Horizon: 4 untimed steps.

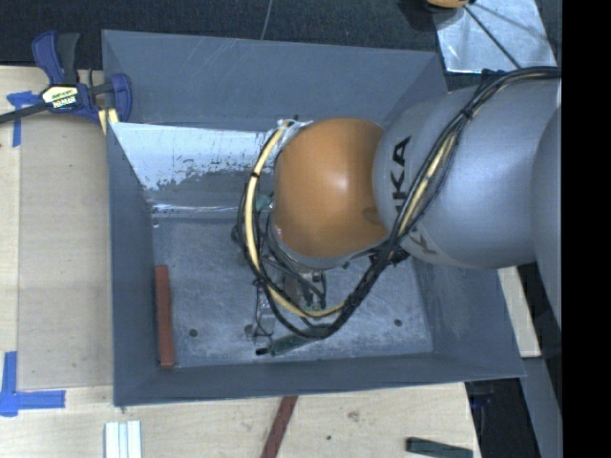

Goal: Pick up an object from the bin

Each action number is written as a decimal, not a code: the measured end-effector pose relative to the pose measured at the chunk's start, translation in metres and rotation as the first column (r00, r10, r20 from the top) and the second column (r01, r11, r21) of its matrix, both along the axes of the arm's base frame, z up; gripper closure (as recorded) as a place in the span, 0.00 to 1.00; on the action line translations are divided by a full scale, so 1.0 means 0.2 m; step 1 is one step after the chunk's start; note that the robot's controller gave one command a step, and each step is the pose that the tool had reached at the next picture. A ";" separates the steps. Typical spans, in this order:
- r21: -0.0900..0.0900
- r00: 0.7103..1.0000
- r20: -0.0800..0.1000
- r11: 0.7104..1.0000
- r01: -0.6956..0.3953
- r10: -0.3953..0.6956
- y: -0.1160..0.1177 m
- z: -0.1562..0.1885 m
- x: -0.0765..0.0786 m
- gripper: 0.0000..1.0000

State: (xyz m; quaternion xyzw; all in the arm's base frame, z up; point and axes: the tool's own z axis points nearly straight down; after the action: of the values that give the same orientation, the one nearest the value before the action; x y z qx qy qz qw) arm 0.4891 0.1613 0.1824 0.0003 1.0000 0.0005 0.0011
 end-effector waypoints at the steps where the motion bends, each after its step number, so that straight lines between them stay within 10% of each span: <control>1: -0.001 0.986 0.002 0.986 -0.168 0.168 -0.18 -0.24 0.00 0.00; 2: -0.005 0.959 -0.002 0.958 -0.285 0.285 -0.53 -0.21 -0.02 0.00; 4: -0.001 0.926 0.001 0.926 -0.378 0.378 -0.40 -0.57 0.01 0.00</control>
Offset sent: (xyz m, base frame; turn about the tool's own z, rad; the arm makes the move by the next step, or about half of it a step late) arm -0.0055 -0.1021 -0.0419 -0.2959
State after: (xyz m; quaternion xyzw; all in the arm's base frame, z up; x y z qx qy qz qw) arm 0.4906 0.0805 0.0681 -0.1920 0.9814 0.0003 0.0015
